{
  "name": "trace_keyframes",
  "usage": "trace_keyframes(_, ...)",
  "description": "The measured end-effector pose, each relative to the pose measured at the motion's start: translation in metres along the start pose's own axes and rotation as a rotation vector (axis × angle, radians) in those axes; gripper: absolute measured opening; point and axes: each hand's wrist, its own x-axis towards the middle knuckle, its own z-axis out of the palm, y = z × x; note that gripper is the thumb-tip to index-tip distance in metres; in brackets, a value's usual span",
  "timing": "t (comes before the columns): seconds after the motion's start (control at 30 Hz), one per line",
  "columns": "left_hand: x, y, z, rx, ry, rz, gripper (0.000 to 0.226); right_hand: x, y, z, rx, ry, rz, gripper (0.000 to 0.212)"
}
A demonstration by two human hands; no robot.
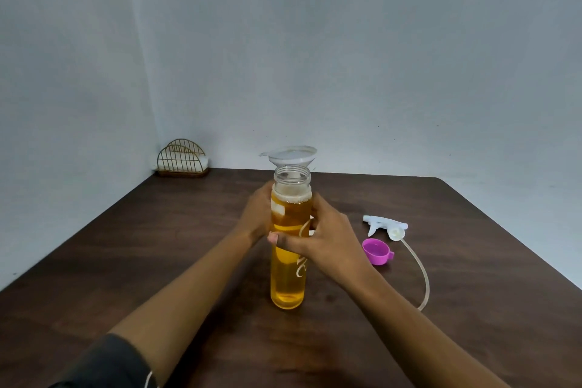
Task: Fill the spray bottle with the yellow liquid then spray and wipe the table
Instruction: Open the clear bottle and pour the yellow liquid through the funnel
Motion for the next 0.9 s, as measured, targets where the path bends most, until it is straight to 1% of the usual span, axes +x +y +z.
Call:
trace_keyframes(0.07, 0.001, 0.0, 0.0, 0.01, -0.011, -0.036, 0.019, -0.002, 0.003, -0.007, -0.016, 0.003, 0.011, 0.052)
trace_keyframes(0.1, 0.005, -0.005, -0.001, 0.05, 0.008, -0.006, 0.017, -0.002, 0.004, -0.011, -0.025, 0.005, 0.016, 0.051)
trace_keyframes(0.13, 0.003, -0.003, -0.002, 0.041, -0.004, -0.025, 0.018, -0.003, 0.005, -0.015, -0.036, 0.007, 0.019, 0.052)
trace_keyframes(0.2, 0.002, -0.004, -0.007, 0.026, 0.011, 0.016, 0.034, -0.003, 0.006, -0.024, -0.056, 0.016, 0.026, 0.056)
trace_keyframes(0.27, -0.002, -0.005, -0.011, -0.006, -0.02, 0.063, 0.05, -0.003, 0.005, -0.034, -0.061, 0.029, 0.037, 0.057)
trace_keyframes(0.37, -0.004, -0.01, -0.013, -0.039, -0.046, 0.05, 0.069, -0.001, -0.001, -0.053, -0.052, 0.061, 0.038, 0.052)
trace_keyframes(0.5, -0.016, -0.011, -0.019, -0.051, -0.072, 0.06, 0.066, 0.007, -0.009, -0.081, -0.033, 0.141, 0.024, 0.05)
trace_keyframes(0.67, -0.03, -0.012, -0.023, -0.058, -0.098, 0.017, 0.073, 0.025, -0.019, -0.107, -0.039, 0.205, 0.004, 0.047)
trace_keyframes(0.77, -0.032, -0.013, -0.022, -0.067, -0.095, 0.001, 0.06, 0.034, -0.022, -0.113, -0.056, 0.206, -0.002, 0.047)
trace_keyframes(0.8, -0.033, -0.013, -0.022, -0.077, -0.095, 0.0, 0.06, 0.037, -0.022, -0.113, -0.057, 0.203, -0.002, 0.047)
trace_keyframes(0.9, -0.035, -0.014, -0.026, -0.174, -0.101, 0.02, 0.081, 0.044, -0.022, -0.113, -0.073, 0.194, -0.007, 0.045)
